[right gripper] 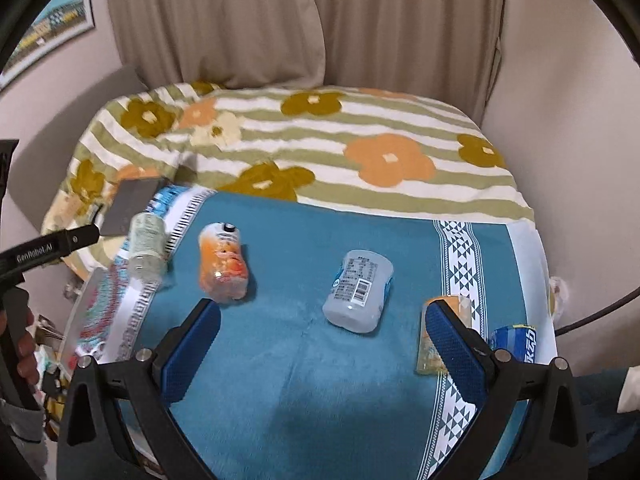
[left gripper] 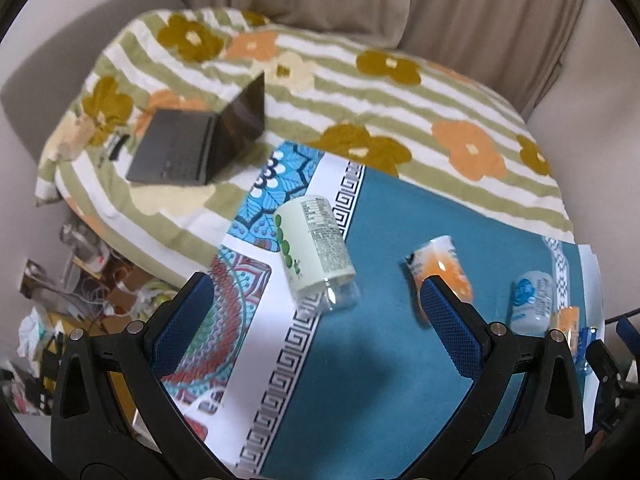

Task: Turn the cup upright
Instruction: 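Move the right tool down to the lying clear green-dot cup and grasp it, then lift the clear cup with the right tool and rotate it upright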

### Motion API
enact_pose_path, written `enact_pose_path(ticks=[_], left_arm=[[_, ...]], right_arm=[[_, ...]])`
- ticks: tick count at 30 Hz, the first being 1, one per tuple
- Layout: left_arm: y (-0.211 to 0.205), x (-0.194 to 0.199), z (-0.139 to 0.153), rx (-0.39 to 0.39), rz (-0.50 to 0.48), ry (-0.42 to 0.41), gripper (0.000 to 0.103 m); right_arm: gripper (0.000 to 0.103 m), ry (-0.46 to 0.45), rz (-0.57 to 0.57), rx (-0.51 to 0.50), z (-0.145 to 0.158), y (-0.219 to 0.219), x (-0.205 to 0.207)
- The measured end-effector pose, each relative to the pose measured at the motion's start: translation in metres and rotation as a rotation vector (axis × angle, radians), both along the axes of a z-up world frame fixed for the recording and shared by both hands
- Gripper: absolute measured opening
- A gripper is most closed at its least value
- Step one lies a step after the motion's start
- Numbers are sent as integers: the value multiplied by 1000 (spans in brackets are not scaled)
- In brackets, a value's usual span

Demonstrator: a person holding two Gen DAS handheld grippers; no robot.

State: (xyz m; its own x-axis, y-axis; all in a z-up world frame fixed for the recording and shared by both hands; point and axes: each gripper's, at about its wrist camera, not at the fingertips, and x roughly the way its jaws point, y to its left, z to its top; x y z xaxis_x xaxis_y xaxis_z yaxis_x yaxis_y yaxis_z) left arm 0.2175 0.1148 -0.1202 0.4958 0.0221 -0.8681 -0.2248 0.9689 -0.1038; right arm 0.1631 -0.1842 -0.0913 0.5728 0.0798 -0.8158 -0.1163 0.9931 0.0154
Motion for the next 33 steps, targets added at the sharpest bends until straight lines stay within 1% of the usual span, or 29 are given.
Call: enact_pose_path(ticks=[3, 6, 13, 15, 17, 19, 20, 22, 28, 33], left_arm=[[9, 23, -21, -36, -11, 59, 103], [15, 44, -43, -53, -22, 120, 103], [19, 74, -84, -97, -42, 229, 103], [18, 78, -93, -112, -49, 253, 96], [17, 82, -101, -125, -56, 274, 95], [17, 85, -106, -131, -66, 292, 90], [16, 85, -108, -133, -71, 301, 84], [15, 86, -112, -147, -78, 312, 77], [16, 85, -113, -154, -90, 316, 75], [17, 81, -105, -141, -90, 299, 74]], right_arm=[[102, 15, -2, -32, -9, 13, 16], [102, 35, -3, -36, -17, 25, 28], [102, 99, 4, -33, -36, 48, 53], [102, 118, 3, -28, -40, 53, 57], [102, 134, 3, -26, -44, 57, 63], [102, 151, -1, -18, -48, 60, 68], [102, 158, -4, -12, -49, 61, 70], [102, 167, -9, -7, -52, 64, 74], [102, 183, -7, 4, -53, 69, 79], [102, 180, 10, 15, -52, 72, 82]])
